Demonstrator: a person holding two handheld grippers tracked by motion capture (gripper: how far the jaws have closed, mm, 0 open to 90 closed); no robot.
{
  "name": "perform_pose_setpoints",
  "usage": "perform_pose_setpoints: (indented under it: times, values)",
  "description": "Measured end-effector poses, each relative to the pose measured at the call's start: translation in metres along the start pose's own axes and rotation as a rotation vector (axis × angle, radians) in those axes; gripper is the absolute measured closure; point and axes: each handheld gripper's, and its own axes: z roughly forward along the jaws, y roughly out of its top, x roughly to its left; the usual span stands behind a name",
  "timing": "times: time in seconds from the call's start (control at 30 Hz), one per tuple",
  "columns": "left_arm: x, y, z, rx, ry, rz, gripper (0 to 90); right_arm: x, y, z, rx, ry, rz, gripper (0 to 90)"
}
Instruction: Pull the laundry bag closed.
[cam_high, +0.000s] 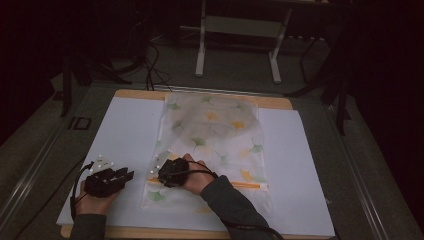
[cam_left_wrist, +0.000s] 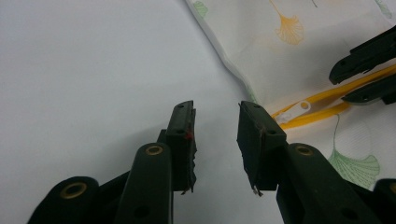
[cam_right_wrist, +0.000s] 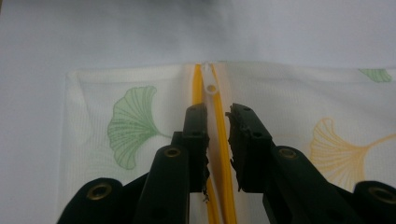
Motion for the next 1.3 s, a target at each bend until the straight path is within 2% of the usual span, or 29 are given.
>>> perform_pose_setpoints:
  times: [0.43, 0.6, 0.93, 1.3]
  values:
    - [0.000, 0.000, 0.000, 0.005, 0.005, 0.005, 66.8, 0.000, 0.008, 0.010, -0.001, 0.010, -0.004, 72.5]
    - [0.000, 0.000, 0.000, 0.005, 0.005, 0.005, 66.7, 0.000, 0.012, 0.015, 0.025, 0.024, -0.012, 72.1]
    - [0.001, -0.001, 0.000, 0.006, 0.004, 0.004, 66.7, -0.005, 0.015, 0.027, 0.049, 0.047, 0.004, 72.8]
    - [0.001, -0.001, -0.001, 0.004, 0.006, 0.002, 66.6, -0.008, 0.019, 0.036, 0.102, 0.067, 0.011, 75.5]
